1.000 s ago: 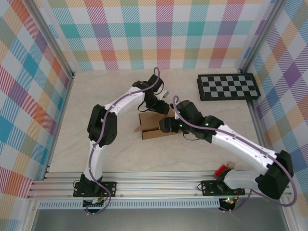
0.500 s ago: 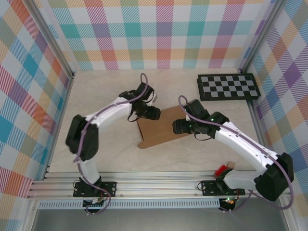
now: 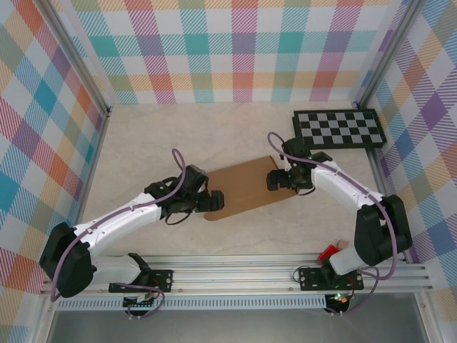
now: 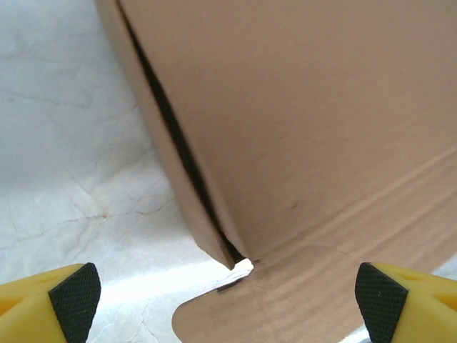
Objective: Fold the paper box
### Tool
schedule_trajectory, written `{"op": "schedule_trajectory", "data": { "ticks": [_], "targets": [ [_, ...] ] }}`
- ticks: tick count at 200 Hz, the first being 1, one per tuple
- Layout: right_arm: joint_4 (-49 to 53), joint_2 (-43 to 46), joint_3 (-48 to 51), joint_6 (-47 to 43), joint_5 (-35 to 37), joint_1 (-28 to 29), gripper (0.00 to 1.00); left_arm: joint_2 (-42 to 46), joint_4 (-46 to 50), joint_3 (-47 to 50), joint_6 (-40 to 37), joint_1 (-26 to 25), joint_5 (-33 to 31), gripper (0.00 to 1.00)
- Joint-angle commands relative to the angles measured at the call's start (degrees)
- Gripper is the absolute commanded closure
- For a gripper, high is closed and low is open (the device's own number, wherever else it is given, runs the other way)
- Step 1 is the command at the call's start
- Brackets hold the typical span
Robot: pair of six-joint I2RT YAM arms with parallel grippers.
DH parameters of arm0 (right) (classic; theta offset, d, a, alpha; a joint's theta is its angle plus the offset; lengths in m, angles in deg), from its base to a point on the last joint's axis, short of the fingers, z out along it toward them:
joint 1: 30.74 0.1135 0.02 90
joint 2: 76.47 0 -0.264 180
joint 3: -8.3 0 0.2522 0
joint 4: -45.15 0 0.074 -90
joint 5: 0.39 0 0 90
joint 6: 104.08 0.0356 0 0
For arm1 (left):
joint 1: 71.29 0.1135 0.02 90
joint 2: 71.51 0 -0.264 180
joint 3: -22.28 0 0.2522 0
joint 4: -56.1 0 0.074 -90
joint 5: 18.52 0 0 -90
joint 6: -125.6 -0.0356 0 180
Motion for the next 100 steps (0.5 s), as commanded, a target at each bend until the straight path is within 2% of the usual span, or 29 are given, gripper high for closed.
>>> {"op": "schedule_trajectory", "data": {
  "ticks": [1, 38, 69, 100],
  "targets": [
    [-1.61, -1.33, -1.14, -2.44, -2.36, -0.56, 0.06, -1.50, -2.19, -1.20, 3.46, -1.62, -3.26, 0.03],
    [1.66, -1.53, 0.08, 1.50, -7.10, -0.50, 0.08, -5.47, -3.61, -2.56, 6.10, -3.24, -0.59, 0.04],
    [4.54, 0.09, 1.63, 4.43, -11.83, -0.46, 0.12, -5.26, 1.52, -4.21, 6.91, -4.26, -1.73, 0.05],
    [7.34, 0.40, 2.28, 2.94, -11.70, -0.46, 0.12, -4.11, 6.71, -4.19, 3.89, -4.29, -3.16, 0.06]
  ]
}}
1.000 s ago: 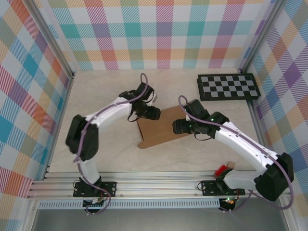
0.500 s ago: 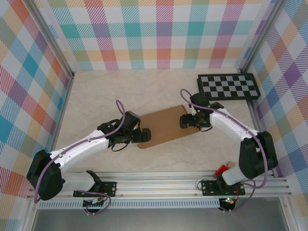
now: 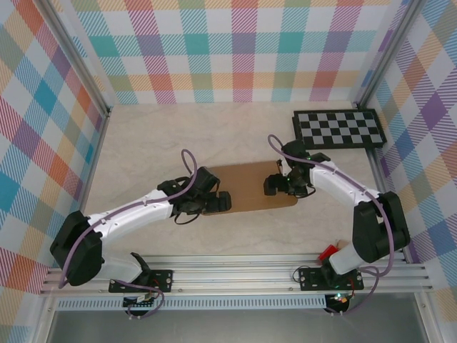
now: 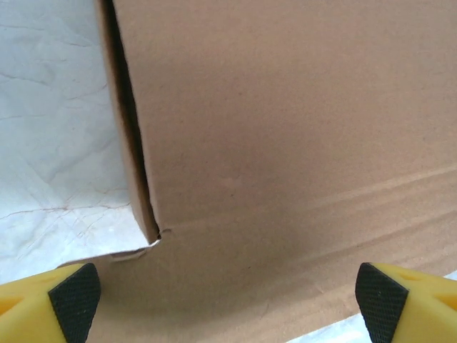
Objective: Fold the paper box
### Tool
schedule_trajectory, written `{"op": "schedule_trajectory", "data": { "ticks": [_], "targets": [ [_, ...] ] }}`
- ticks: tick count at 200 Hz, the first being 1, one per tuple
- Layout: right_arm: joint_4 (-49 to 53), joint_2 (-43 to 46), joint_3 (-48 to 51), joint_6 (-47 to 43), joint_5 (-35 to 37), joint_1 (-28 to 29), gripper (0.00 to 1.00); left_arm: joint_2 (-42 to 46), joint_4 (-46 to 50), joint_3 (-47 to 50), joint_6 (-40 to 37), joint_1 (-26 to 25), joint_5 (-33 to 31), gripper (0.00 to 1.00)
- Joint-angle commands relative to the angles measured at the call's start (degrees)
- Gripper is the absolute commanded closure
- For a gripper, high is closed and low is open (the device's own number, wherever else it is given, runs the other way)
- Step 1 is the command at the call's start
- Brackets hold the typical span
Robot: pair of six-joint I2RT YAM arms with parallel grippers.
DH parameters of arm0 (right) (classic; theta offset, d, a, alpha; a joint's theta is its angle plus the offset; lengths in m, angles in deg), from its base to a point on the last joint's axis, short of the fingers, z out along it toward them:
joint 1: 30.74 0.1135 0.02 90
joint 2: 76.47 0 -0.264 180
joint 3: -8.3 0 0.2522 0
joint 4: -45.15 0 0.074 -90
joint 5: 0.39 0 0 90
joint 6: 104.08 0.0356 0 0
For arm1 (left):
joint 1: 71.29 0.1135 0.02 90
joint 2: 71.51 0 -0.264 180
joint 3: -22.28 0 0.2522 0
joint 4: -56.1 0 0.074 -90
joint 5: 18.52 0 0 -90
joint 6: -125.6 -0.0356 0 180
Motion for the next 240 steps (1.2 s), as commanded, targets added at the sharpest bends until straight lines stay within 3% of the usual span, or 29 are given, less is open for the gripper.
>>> {"op": "schedule_trajectory", "data": {
  "ticks": [1, 76, 118, 154, 240],
  "targets": [
    [4.54, 1.31, 1.08, 0.09, -2.39, -0.15, 0.12, 1.60, 6.27, -1.31, -1.66, -0.72, -1.92, 0.06],
    [8.92, 2.80, 0.55, -1.13, 0.72, -0.16, 0.11, -2.02, 6.86, -4.70, -9.34, -0.72, 0.00, 0.06],
    [9.20, 3.59, 1.69, -1.16, 1.35, -0.16, 0.09, -5.82, 8.67, -9.27, -17.77, -0.46, -1.89, 0.01],
    [9.73, 4.34, 1.78, 0.07, 0.89, -0.23, 0.06, -9.97, 11.04, -9.81, -17.60, 0.30, -0.10, 0.01],
    [15.47, 8.21, 1.76, 1.88, -2.78, -0.24, 0.02, -9.53, 9.96, -7.71, -15.07, 1.17, 4.42, 0.01]
  ]
}}
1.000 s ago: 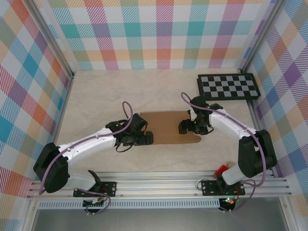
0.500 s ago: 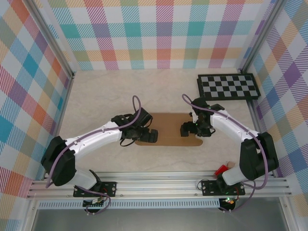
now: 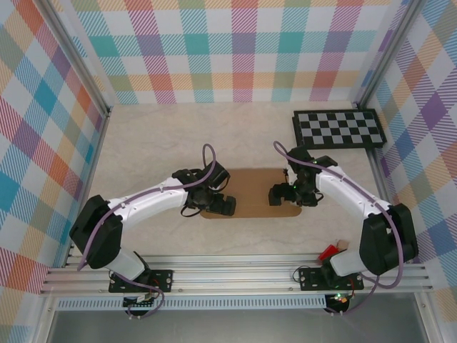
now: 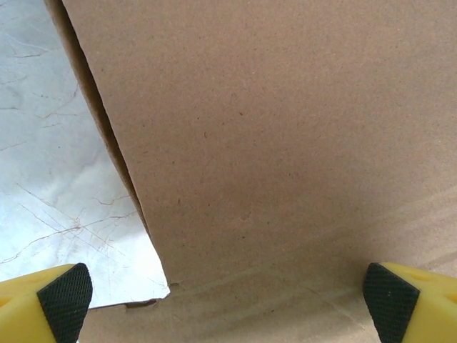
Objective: Fold the paper box
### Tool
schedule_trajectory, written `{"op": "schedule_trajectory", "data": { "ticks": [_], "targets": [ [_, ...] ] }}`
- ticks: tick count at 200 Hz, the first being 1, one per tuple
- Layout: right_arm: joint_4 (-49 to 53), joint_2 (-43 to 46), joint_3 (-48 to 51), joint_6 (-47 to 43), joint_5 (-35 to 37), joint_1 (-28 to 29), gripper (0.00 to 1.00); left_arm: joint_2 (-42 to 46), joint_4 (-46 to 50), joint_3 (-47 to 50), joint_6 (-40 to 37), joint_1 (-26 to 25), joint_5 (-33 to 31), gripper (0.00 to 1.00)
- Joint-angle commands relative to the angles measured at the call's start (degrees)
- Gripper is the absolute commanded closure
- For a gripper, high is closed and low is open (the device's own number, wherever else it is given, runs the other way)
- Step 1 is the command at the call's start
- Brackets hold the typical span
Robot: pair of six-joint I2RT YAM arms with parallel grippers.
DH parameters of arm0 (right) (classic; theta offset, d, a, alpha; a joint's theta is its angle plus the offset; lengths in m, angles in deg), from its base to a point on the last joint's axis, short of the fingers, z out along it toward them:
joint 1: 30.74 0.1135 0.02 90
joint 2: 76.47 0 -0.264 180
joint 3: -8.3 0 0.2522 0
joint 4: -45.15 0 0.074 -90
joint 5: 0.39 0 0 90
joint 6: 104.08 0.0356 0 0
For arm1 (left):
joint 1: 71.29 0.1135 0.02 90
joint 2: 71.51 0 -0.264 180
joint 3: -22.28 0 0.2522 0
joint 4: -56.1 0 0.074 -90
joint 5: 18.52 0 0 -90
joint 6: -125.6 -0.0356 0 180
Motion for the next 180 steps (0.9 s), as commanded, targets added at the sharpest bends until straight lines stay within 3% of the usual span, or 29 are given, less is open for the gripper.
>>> {"op": "schedule_trajectory", "data": {
  "ticks": [1, 101, 180],
  "targets": [
    [4.09, 2.53, 0.31, 1.47, -2.63, -0.19, 0.02, 0.65, 1.52, 1.20, 1.01, 0.46, 1.68, 0.01],
    [-3.16, 1.12, 5.87, 1.65, -4.59, -0.23, 0.06, 1.75, -0.26, 5.25, 3.49, 0.45, 4.77, 0.09],
    [-0.69, 2.68, 1.23, -2.60, 5.55, -0.21, 0.07, 0.80, 1.39, 4.10, 1.80, 0.42, 3.31, 0.08]
  ]
}}
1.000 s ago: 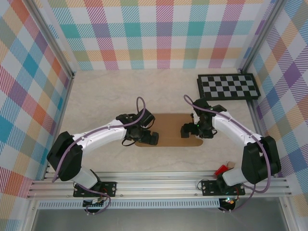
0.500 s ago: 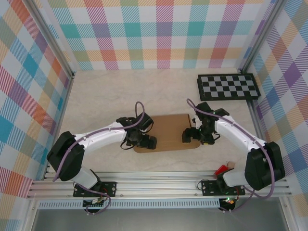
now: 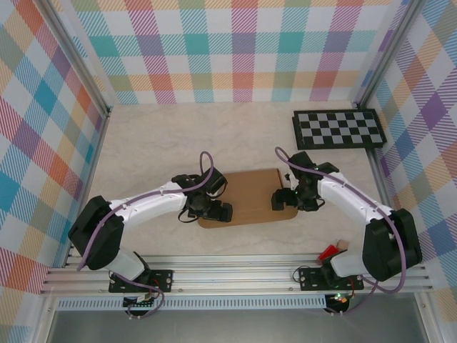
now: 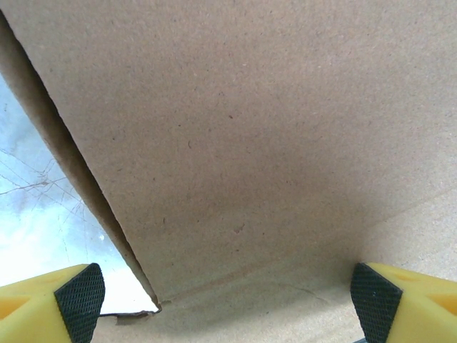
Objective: Fold the paper box
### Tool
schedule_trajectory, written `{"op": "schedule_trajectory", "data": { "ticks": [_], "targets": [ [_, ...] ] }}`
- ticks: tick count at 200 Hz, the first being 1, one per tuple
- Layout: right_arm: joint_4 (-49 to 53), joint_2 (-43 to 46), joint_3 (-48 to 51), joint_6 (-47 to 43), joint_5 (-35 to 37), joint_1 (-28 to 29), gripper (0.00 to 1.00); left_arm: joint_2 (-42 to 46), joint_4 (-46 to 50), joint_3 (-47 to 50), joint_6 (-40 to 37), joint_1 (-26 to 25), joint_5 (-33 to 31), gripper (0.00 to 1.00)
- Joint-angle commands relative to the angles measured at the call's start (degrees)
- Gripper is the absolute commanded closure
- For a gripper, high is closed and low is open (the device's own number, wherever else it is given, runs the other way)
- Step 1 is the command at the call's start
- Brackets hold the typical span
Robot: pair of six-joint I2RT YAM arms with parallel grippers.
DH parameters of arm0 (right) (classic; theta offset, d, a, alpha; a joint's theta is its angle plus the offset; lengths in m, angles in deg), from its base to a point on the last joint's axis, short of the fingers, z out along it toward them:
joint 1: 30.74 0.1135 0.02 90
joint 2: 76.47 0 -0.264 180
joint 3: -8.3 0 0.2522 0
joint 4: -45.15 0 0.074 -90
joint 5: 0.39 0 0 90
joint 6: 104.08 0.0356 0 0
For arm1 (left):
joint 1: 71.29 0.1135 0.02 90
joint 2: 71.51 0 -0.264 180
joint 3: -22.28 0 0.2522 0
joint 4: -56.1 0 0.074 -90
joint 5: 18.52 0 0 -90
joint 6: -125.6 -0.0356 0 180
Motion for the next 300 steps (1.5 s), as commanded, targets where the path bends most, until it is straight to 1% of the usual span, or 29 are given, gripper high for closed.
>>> {"op": "schedule_trajectory", "data": {
  "ticks": [1, 30, 56, 70, 93, 119, 145, 181, 197, 224, 259, 300],
  "targets": [
    [2.25, 0.28, -2.94, -2.17, 3.40, -0.23, 0.07, 0.12, 2.26, -0.59, -0.90, 0.40, -0.69, 0.08],
    [0.13, 0.56, -2.54, -2.50, 1.88, -0.17, 0.07, -0.11, 2.09, -0.53, -0.52, 0.37, -0.36, 0.10],
    [-4.88, 0.34, 0.12, -1.85, -1.62, -0.23, 0.08, -0.56, 1.93, -0.27, 0.04, 0.40, -0.07, 0.11],
    [-6.63, 0.19, 1.39, -0.56, -2.39, -0.23, 0.09, -0.82, 1.81, -0.21, 0.47, 0.37, 0.07, 0.11],
    [-5.05, -1.32, 1.59, 1.48, -3.73, -0.15, 0.11, -0.82, 1.46, 0.49, 1.35, 0.39, 0.71, 0.13],
    [-2.54, -1.73, 2.41, 4.06, -3.65, -0.15, 0.12, -0.92, 1.67, 1.22, 2.01, 0.40, 0.68, 0.14],
    [-3.99, -0.95, 4.37, 6.41, -6.40, -0.15, 0.14, -1.09, 1.99, 1.81, 2.45, 0.39, 0.17, 0.14],
    [-8.83, -1.39, 6.86, 6.90, -10.72, -0.11, 0.17, -1.99, -0.03, 2.46, 3.83, 0.28, 1.55, 0.16],
    [-8.58, -1.81, 6.59, 6.68, -11.34, -0.14, 0.21, -2.14, -0.59, 2.41, 4.22, 0.26, 1.79, 0.17],
    [-8.24, -1.78, 6.07, 6.24, -11.35, -0.14, 0.23, -2.41, -0.97, 2.46, 4.29, 0.25, 1.93, 0.17],
    [-8.37, -2.25, 5.43, 8.13, -16.13, -0.15, 0.28, -2.71, -1.23, 2.32, 4.34, 0.33, 2.10, 0.18],
    [-5.95, -2.80, 3.55, 7.32, -17.62, -0.15, 0.32, -2.83, -1.49, 2.28, 4.33, 0.31, 2.43, 0.19]
  ]
}}
